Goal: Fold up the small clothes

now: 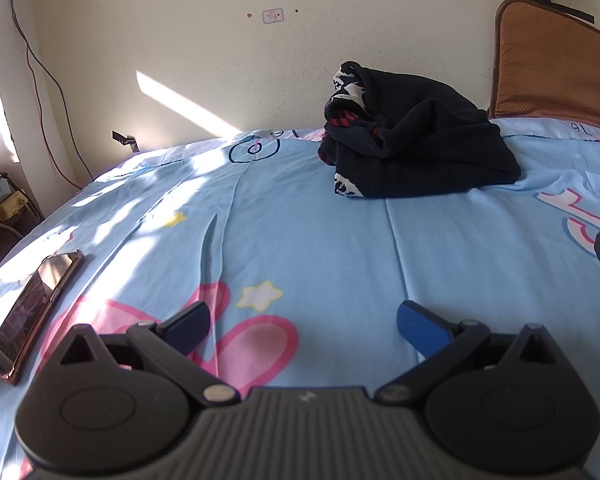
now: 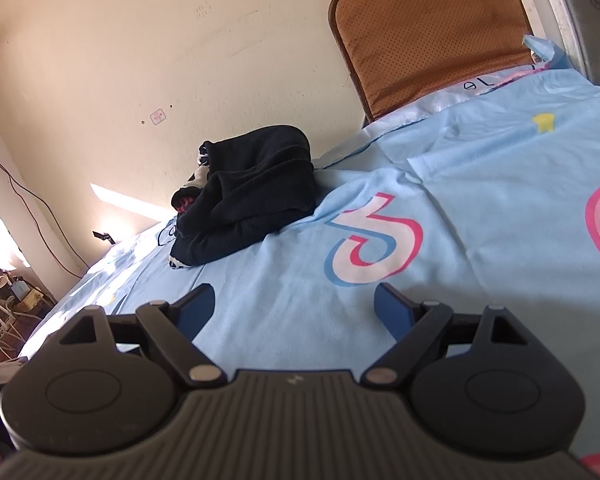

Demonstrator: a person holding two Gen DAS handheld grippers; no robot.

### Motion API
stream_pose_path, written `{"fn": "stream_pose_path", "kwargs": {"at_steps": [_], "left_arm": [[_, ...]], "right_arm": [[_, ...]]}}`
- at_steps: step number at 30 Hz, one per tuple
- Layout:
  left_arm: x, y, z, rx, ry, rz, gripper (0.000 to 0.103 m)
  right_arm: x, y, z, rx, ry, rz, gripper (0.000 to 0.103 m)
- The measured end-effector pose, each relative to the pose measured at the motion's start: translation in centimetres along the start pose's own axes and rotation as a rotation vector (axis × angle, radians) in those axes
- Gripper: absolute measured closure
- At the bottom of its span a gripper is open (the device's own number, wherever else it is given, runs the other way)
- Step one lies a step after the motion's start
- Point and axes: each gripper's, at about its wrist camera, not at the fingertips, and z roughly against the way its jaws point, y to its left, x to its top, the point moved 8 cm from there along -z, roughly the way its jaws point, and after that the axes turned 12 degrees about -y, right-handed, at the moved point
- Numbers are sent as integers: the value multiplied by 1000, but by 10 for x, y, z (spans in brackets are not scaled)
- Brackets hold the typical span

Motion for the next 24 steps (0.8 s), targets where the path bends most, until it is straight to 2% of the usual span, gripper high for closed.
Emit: {"fn": "stream_pose_path", "kwargs": {"at_steps": [24], "left_arm": [[4, 1, 1, 1, -1, 3, 0]], "right_arm": [[0, 0, 0, 1, 0, 0, 14]]}}
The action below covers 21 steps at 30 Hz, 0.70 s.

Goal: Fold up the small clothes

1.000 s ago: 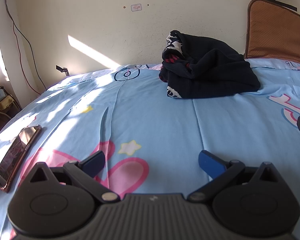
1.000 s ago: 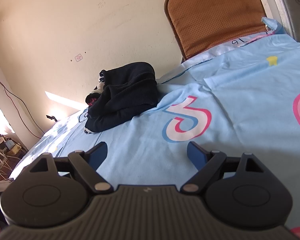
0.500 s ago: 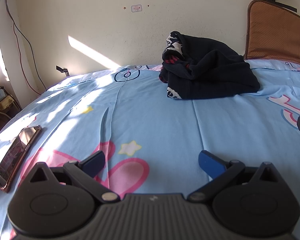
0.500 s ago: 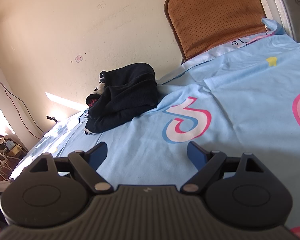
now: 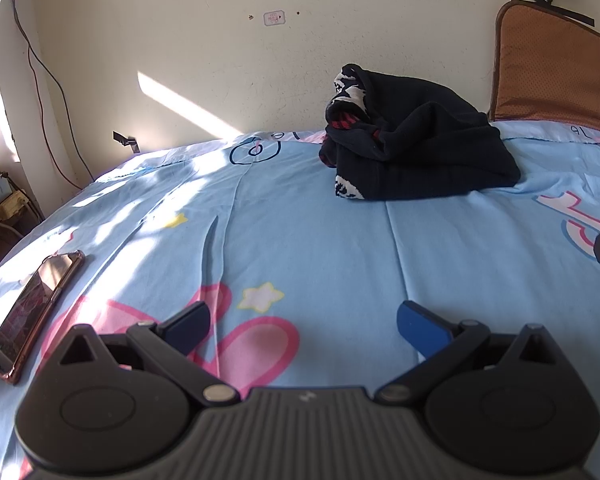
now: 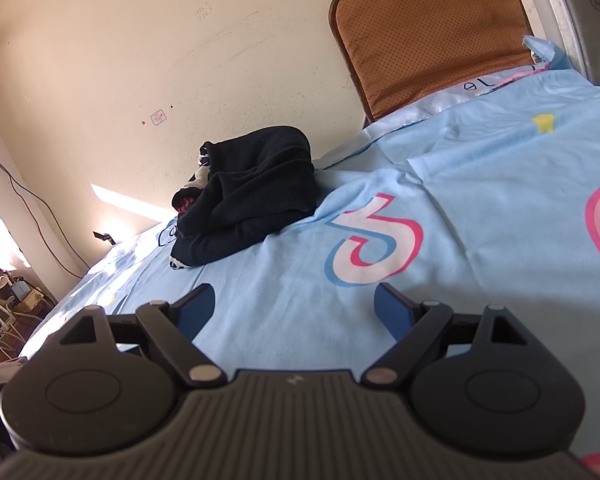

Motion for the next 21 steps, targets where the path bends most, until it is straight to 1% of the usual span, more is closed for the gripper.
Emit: {"fn": "stream_pose_path", "kwargs": {"at_steps": [17, 21], "left_arm": [[-1, -2, -1, -6, 5, 1, 0], [-1, -4, -1, -40, -1, 5, 0]], "right_arm": [[0, 0, 0, -1, 1, 0, 14], [0, 0, 0, -1, -2, 1, 14]]}}
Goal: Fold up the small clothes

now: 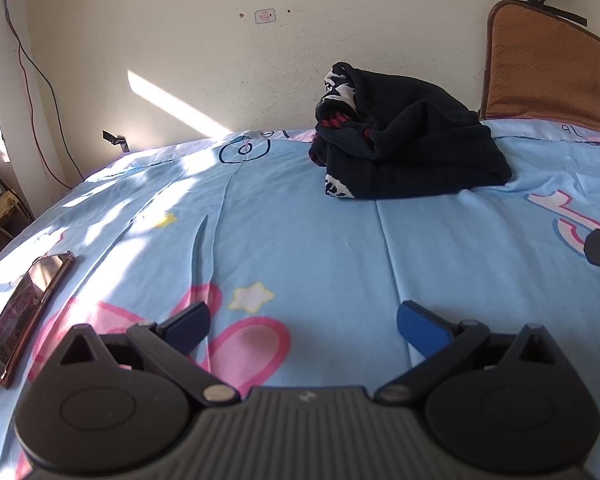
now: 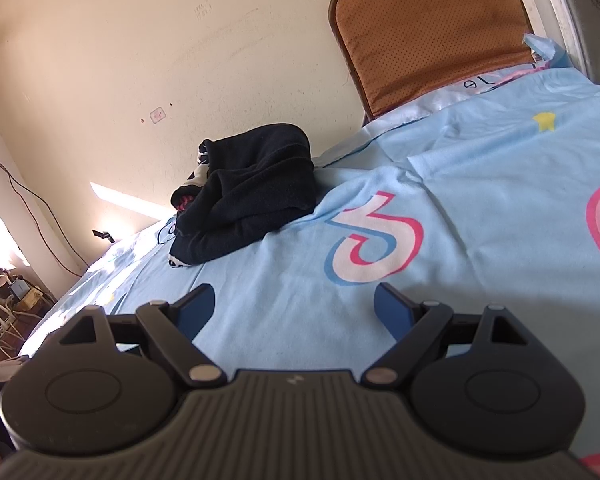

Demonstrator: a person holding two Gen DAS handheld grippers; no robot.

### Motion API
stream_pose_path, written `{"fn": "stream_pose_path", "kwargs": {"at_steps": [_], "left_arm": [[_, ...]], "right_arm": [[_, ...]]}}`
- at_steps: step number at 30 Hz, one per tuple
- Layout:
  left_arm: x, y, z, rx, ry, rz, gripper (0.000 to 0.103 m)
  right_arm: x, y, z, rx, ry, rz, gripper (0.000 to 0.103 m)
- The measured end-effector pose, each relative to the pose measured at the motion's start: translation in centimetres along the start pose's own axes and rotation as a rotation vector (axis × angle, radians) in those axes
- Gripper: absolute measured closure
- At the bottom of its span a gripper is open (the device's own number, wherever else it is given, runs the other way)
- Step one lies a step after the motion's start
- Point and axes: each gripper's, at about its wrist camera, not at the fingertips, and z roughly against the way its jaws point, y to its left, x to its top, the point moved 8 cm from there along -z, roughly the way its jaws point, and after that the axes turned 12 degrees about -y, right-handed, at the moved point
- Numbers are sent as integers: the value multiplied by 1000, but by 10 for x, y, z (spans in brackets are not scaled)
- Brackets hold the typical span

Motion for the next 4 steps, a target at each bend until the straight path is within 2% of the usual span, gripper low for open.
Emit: {"fn": "stream_pose_path", "kwargs": {"at_steps": [4], "left_arm": [[0, -2, 0, -13, 1, 2, 0]], "right_arm": [[-1, 0, 0, 5, 1, 6, 14]]}}
